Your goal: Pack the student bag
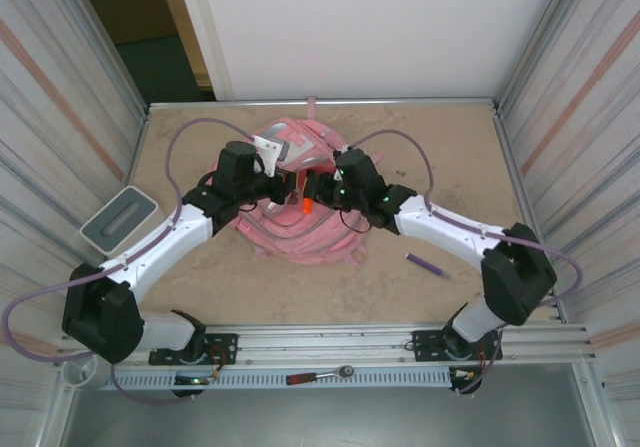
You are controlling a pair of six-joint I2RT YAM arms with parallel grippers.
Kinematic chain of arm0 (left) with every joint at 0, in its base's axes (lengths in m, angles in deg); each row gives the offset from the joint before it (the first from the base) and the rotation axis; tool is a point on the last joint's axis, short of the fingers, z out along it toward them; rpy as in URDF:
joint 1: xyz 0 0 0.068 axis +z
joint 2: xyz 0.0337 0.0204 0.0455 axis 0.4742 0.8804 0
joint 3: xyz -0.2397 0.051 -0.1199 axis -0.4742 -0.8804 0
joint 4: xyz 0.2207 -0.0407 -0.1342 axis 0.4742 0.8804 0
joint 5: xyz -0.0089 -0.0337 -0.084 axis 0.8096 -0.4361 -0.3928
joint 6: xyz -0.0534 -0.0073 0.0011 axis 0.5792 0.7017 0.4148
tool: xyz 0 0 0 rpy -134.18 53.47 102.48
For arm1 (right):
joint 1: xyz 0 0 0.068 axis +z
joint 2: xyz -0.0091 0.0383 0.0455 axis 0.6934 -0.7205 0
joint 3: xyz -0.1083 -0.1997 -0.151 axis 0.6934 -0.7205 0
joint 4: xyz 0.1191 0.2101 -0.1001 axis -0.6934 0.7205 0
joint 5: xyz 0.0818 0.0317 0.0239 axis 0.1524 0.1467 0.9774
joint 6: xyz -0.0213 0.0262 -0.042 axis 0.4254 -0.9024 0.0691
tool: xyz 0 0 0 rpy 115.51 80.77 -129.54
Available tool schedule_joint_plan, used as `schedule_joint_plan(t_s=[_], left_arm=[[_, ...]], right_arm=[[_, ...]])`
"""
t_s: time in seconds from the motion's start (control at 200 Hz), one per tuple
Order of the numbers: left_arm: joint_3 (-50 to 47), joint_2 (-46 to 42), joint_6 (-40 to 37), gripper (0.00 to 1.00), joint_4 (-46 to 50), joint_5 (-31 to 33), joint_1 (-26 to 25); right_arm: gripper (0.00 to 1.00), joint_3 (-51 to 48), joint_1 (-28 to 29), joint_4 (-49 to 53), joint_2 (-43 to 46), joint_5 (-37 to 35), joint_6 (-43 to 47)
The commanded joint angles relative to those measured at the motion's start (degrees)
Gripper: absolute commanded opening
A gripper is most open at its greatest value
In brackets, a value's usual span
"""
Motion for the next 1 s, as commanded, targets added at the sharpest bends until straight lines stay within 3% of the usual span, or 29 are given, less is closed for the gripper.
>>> schedule_joint_plan(t_s=[0.0, 0.125, 0.336, 0.476, 0.616, 0.751, 0.992], left_arm=[[3.56, -4.51, 0.95, 0.0, -3.68, -3.59, -0.19], [3.39, -4.42, 0.78, 0.0, -3.85, -3.58, -0.36], [3.05, -4.16, 0.05, 0.0, -3.86, -3.45, -0.36], [2.26, -4.33, -0.47, 0.0, -4.29, -2.53, -0.36], [1.89, -4.42, -0.62, 0.0, -4.13, -2.07, -0.36], [1.8, -4.42, -0.59, 0.0, -4.36, -2.2, -0.45], [1.39, -4.6, -0.69, 0.0, -4.32, -1.91, -0.89]], right_arm=[[0.25, 1.97, -2.15, -5.88, -3.75, 1.44, -5.37], [0.31, 2.77, -2.85, -8.01, -7.19, -2.21, -7.42], [0.54, 7.9, -2.43, -2.92, -9.81, -3.57, -1.35], [0.57, 6.97, -1.23, 0.17, -7.46, -4.82, 2.63], [0.5, 5.93, 0.86, 6.34, -5.17, -8.94, 6.33], [0.37, 5.0, 3.06, 9.62, -5.49, -12.03, 7.74], [0.21, 6.71, 4.97, 7.97, -10.58, -11.69, 7.42]])
